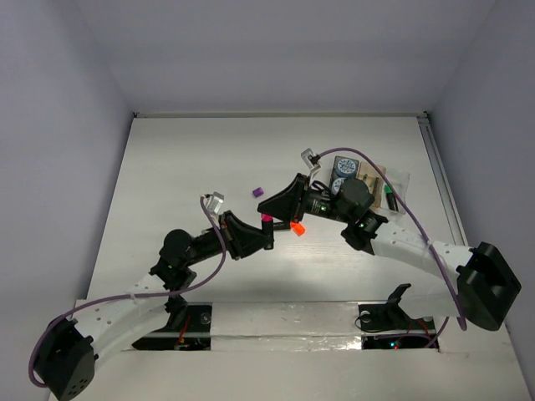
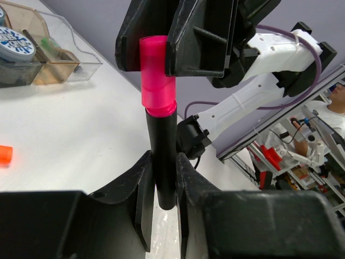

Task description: Sort the stationery into containers

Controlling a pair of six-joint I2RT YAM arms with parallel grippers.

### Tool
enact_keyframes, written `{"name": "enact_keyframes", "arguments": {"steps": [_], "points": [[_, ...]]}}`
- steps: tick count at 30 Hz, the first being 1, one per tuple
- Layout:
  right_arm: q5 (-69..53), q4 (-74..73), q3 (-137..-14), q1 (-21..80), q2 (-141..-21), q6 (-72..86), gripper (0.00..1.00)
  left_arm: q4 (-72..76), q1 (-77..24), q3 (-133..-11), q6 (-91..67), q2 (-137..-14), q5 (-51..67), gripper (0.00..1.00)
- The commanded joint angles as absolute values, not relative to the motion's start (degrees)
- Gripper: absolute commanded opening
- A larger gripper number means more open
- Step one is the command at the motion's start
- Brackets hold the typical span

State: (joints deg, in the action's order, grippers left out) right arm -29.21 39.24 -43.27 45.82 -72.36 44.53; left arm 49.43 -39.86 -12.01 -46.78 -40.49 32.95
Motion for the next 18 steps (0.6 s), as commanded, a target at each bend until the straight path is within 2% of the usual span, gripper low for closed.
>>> {"name": "enact_keyframes", "arguments": {"steps": [1, 4, 9, 14, 18], "points": [[-34.9, 46.0, -42.6, 45.9, -72.9, 43.8, 0.16, 57.0, -38.9, -12.8, -48.7, -39.6, 34.4, 0.0], [-40.2, 53.1, -42.1, 45.9, -74.7, 46.0, 0.14, 66.9, -36.4, -12.0, -54.8, -43.6, 38.5, 0.0], [-45.0, 56.4, -42.8, 45.9, -75.6, 46.8, 0.1, 84.3, -30.9, -10.1, -64.6, -48.7, 43.5, 0.0], [-46.9, 53.4, -44.1, 45.9, -75.1, 46.5, 0.08, 85.3, -29.1, -11.5, -66.7, -49.3, 46.0, 0.0], [-46.5, 51.5, -44.9, 45.9, -75.3, 46.4, 0.07, 79.7, -28.6, -12.8, -65.1, -47.5, 45.0, 0.0]]}}
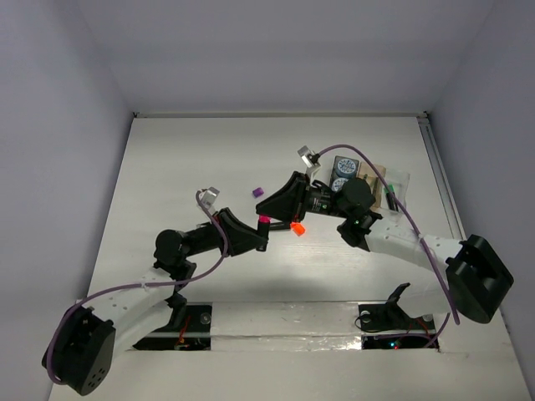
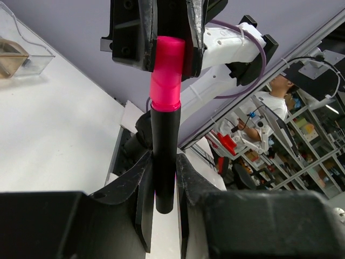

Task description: Sort the stationery into containers

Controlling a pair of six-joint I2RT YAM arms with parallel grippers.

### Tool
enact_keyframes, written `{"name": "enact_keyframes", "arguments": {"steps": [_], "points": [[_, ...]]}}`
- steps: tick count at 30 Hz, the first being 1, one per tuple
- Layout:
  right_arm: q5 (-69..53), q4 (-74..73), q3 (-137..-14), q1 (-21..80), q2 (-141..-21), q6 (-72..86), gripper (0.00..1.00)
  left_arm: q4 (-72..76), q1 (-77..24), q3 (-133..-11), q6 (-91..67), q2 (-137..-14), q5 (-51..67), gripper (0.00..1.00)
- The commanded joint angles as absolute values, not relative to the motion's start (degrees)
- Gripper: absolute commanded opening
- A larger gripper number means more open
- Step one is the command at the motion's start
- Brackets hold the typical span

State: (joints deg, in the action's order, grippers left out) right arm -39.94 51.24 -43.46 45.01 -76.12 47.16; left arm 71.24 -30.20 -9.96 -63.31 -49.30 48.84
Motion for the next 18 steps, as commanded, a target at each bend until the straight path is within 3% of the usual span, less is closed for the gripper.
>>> {"name": "enact_keyframes", "arguments": {"steps": [1, 9, 18], "points": [[-45.8, 51.3, -44.4, 45.9, -75.8, 46.5, 0.06, 78.5, -28.6, -13.2, -63.6, -46.4, 44.4, 0.0], [-38.0, 53.4, -41.1, 49.4, -75.8, 47.6, 0.02, 66.5, -28.6, -17.5, -55.6, -43.4, 40.3, 0.0], [-32.6, 43.5, -42.5, 51.8, -73.3, 44.2, 0.02, 60.5, -28.6, -19.5, -50.1, -43.1, 39.4, 0.0]]}}
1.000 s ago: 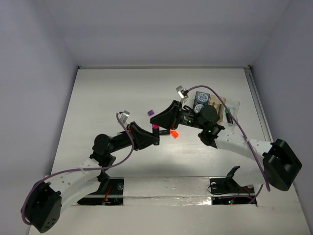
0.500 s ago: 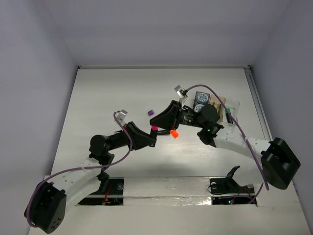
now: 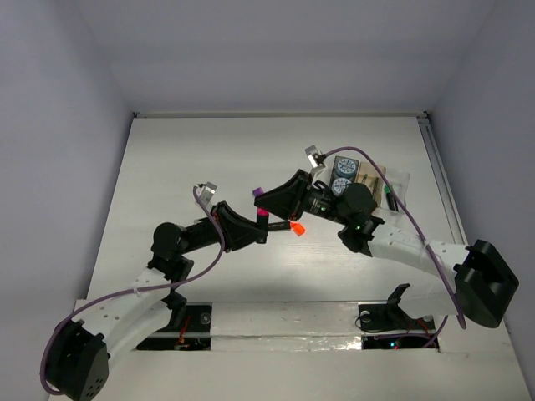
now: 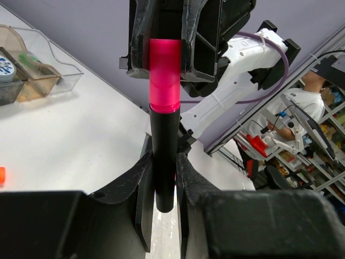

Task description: Sort the stationery into containers

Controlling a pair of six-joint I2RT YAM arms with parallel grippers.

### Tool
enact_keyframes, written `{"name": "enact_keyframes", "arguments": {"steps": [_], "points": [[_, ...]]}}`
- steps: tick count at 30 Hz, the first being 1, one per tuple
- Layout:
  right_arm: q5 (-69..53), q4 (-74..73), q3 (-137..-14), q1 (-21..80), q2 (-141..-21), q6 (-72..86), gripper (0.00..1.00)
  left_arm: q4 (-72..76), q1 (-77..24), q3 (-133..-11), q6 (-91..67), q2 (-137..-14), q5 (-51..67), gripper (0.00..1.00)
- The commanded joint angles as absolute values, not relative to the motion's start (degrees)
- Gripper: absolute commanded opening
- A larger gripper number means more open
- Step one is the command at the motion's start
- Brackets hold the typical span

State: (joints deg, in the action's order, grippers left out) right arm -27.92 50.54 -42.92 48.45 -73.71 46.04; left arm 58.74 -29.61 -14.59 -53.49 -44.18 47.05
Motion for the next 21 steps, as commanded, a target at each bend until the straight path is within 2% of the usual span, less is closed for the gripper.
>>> {"name": "enact_keyframes", "arguments": {"steps": [1, 7, 11, 21], "points": [[-33.1, 42.2, -42.9, 51.8, -73.3, 44.0, 0.02, 60.0, -28.6, -19.7, -49.7, -42.8, 39.3, 0.0], [-33.8, 33.1, -44.2, 53.2, -73.0, 42.8, 0.02, 58.4, -27.3, -19.9, -48.2, -42.4, 38.6, 0.0], [-36.9, 32.2, -43.1, 53.7, -73.0, 42.5, 0.0, 60.8, -26.7, -19.6, -49.5, -42.8, 38.9, 0.0], [-46.0, 48.2, -37.8, 53.7, -74.7, 47.0, 0.0, 68.6, -23.9, -19.9, -54.7, -43.5, 41.5, 0.0]]}}
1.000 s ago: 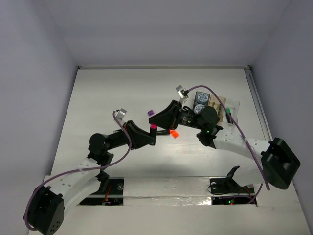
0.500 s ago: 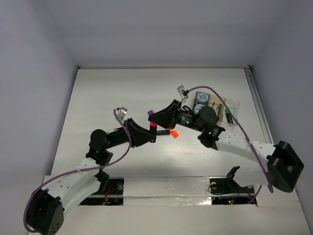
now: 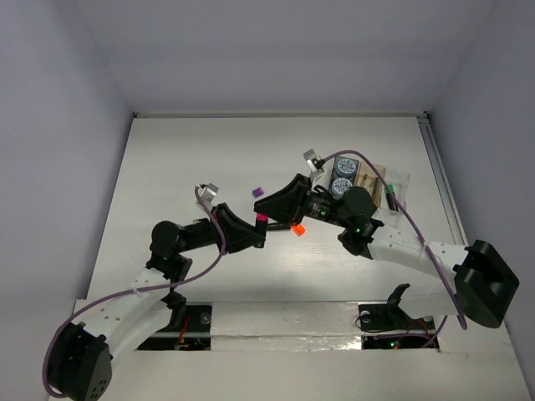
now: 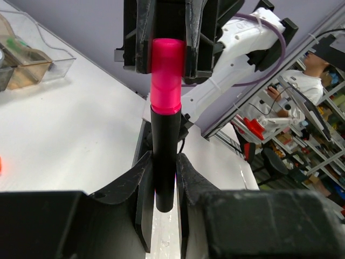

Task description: Sort the stationery into containers

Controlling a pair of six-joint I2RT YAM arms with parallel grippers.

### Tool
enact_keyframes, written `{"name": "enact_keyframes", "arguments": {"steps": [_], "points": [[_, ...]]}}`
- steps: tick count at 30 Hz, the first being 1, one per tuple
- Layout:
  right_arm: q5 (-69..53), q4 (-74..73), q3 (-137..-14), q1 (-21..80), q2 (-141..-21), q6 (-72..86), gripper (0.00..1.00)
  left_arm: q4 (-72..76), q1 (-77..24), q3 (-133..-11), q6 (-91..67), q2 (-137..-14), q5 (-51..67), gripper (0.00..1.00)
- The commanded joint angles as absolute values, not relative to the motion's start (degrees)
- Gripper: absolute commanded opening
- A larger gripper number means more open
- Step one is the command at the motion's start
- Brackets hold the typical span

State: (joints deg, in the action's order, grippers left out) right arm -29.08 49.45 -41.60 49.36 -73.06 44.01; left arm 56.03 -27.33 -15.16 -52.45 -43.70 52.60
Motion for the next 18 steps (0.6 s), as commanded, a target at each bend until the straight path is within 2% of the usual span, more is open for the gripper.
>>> {"name": "enact_keyframes", "arguments": {"steps": [1, 9, 18], "points": [[-46.7, 50.9, -37.2, 53.7, -75.1, 47.6, 0.0, 69.3, -23.9, -20.0, -55.2, -43.7, 41.8, 0.0], [-45.9, 49.5, -37.3, 55.5, -76.4, 46.9, 0.0, 72.5, -21.9, -21.8, -58.4, -44.6, 43.2, 0.0], [-37.4, 43.9, -39.0, 59.5, -77.0, 43.2, 0.0, 70.1, -21.9, -22.3, -55.7, -42.9, 40.6, 0.0]]}}
